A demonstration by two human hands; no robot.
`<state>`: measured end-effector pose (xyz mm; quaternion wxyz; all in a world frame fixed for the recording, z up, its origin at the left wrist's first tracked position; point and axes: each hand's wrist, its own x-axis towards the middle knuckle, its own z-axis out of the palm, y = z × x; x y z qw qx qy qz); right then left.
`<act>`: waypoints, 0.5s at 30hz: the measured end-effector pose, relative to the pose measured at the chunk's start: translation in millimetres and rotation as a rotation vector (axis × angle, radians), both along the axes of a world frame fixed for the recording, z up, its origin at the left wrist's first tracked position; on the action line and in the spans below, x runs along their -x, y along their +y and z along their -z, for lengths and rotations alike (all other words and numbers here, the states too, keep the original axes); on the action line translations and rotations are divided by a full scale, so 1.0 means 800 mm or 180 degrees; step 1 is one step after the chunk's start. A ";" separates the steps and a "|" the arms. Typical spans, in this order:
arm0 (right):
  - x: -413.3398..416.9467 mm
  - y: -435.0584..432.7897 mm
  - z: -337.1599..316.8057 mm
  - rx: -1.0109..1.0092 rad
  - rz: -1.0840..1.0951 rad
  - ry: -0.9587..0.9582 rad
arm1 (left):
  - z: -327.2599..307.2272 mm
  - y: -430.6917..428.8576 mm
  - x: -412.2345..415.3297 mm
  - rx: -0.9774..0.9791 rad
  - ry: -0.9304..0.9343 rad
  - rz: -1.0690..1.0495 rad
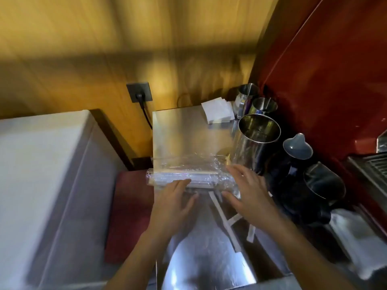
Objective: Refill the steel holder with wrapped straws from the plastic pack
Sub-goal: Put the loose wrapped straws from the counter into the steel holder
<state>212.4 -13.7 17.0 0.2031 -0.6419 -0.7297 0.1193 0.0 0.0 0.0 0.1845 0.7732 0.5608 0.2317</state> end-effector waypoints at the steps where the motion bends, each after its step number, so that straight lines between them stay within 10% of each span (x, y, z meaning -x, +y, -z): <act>1: 0.003 -0.003 0.006 0.0080 -0.0026 -0.0037 | 0.008 -0.003 -0.001 0.0066 0.0021 0.0049; 15: 0.035 -0.017 0.064 0.1066 0.0285 -0.0336 | 0.072 -0.038 -0.007 -0.0194 0.0674 0.0056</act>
